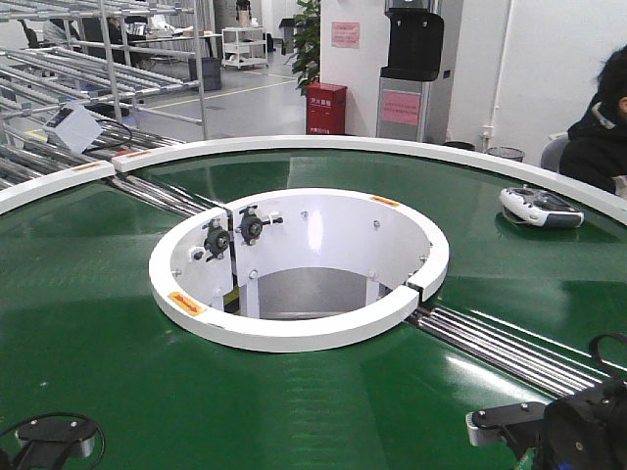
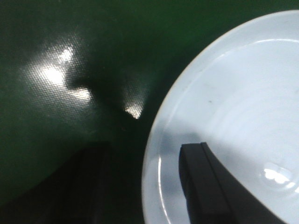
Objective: Grab plate from conveyor and place on tray
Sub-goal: 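Close both grippers on opposite rims of the white plate, then lift the plate off the conveyor with both grippers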
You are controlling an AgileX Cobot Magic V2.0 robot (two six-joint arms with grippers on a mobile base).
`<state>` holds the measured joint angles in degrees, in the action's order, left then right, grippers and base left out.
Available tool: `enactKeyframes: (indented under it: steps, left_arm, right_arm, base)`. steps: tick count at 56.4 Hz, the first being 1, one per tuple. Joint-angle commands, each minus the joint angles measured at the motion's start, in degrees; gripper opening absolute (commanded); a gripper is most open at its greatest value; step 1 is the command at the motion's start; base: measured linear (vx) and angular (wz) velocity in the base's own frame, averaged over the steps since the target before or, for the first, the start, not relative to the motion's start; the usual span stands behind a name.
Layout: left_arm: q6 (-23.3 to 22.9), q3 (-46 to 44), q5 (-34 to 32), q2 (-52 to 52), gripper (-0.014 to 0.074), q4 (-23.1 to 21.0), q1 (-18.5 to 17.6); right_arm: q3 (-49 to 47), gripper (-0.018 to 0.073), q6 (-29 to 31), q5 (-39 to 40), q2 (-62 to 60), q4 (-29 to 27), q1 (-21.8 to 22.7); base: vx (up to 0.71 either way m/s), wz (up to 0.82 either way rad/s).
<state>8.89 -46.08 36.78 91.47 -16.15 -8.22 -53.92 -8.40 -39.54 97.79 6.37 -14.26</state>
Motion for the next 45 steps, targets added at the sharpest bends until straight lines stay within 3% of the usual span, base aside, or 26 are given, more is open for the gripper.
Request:
enactKeyframes:
  steps: [1,7,16,32,45]
  left_arm:
    - [0.1,-1.6,-2.0,-0.2,0.0442,-0.8,-0.3]
    - [0.4,-1.6,-2.8,0.9,0.0344,-0.7,-0.3]
    - [1.7,-1.6,-2.7,0.5,0.0008,-0.7,-0.3]
    - [1.6,-1.6,-3.2,-7.8,-0.0007,-1.2,-0.3]
    - [1.5,-1.6,-3.5,-22.2,-0.0007,-1.2,-0.3]
  right_arm:
    - [-1.7,0.0448,0.3,1.9,-0.7,0.2,0.0]
    - [-1.7,0.0291,0.3,2.3,0.3,0.1,0.0]
    - [-1.7,-0.0019,0.6,2.2,0.4,0.1,0.0]
    - [-1.7,-0.0013,0.9,0.6,-3.7,0.6,0.0]
    - [-1.7,-0.0013,0.8,0.2,-19.1,0.8,0.0]
  base:
    - [0.00,0.00]
    - [0.00,0.00]
    - [0.00,0.00]
    - [0.00,0.00]
    - [0.00,0.00]
